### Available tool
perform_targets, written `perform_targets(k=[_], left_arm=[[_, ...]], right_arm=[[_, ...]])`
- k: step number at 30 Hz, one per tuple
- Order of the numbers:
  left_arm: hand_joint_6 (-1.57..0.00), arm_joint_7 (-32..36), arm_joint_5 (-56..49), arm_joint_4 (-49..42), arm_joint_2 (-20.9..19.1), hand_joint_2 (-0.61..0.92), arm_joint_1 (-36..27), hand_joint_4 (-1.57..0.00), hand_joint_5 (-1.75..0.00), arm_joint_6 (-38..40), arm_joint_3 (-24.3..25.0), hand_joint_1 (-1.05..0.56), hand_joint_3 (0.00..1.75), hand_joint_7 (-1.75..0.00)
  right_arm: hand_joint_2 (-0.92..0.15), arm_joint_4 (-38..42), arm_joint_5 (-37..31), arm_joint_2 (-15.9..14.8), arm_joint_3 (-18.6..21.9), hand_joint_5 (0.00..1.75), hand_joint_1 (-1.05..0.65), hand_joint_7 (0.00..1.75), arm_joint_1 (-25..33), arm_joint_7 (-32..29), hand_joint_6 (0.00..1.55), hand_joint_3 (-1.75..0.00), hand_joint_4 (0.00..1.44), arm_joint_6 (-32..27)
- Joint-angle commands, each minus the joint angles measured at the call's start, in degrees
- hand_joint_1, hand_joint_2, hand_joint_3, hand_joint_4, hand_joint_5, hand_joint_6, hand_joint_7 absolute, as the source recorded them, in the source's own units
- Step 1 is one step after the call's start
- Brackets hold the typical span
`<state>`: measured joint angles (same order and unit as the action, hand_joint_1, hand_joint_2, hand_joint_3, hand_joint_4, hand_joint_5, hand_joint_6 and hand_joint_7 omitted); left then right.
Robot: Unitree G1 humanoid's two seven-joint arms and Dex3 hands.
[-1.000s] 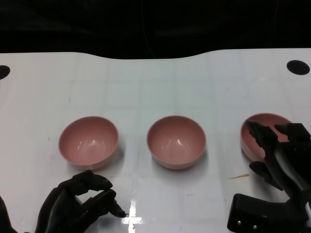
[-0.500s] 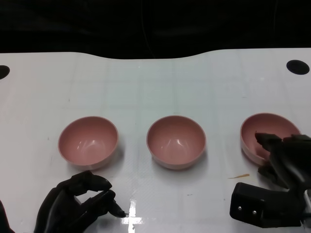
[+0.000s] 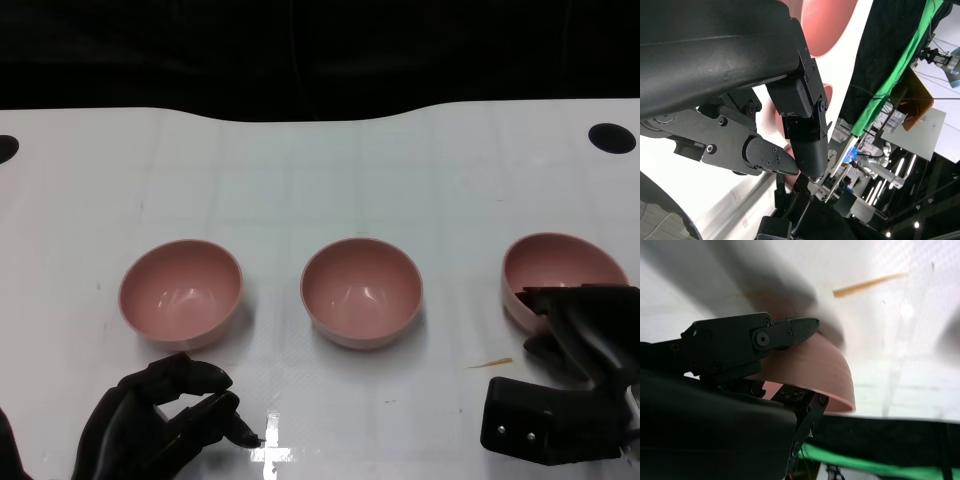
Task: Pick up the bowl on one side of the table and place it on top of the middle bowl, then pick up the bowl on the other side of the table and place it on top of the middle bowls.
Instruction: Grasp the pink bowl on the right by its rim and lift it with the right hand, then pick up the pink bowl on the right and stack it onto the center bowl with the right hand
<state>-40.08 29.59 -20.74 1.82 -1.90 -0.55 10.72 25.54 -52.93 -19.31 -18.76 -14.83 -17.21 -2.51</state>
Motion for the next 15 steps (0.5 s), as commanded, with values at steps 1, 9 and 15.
perform_targets(k=[1, 9, 15], left_arm=[[-1.25, 0.66, -0.2, 0.69, -0.62, 0.88, -0.54, -1.14, -0.89, 0.11, 0.22, -0.45, 0.01, -0.46], [-1.27, 0.01, -0.21, 0.08, -0.61, 0.9, -0.44, -1.13, -0.89, -0.39, 0.21, -0.44, 0.01, -0.4], [-1.32, 0.12, -0.26, 0.2, -0.55, 0.89, -0.52, -1.14, -0.87, -0.61, 0.25, -0.45, 0.0, -0.32]], right_arm=[[-0.92, 5.11, 1.61, -0.99, 0.0, 1.71, -0.13, 0.15, -2.06, -7.41, 1.3, -0.1, 0.89, 4.37], [-0.7, 8.27, 2.15, -0.87, -0.32, 1.75, -0.17, 1.67, -4.74, -19.69, 0.73, -0.61, 0.93, 9.57], [-0.39, 2.99, 1.67, -1.48, -1.06, 1.75, -0.17, 1.73, -4.37, -22.13, 0.75, -1.25, 0.96, 13.39]])
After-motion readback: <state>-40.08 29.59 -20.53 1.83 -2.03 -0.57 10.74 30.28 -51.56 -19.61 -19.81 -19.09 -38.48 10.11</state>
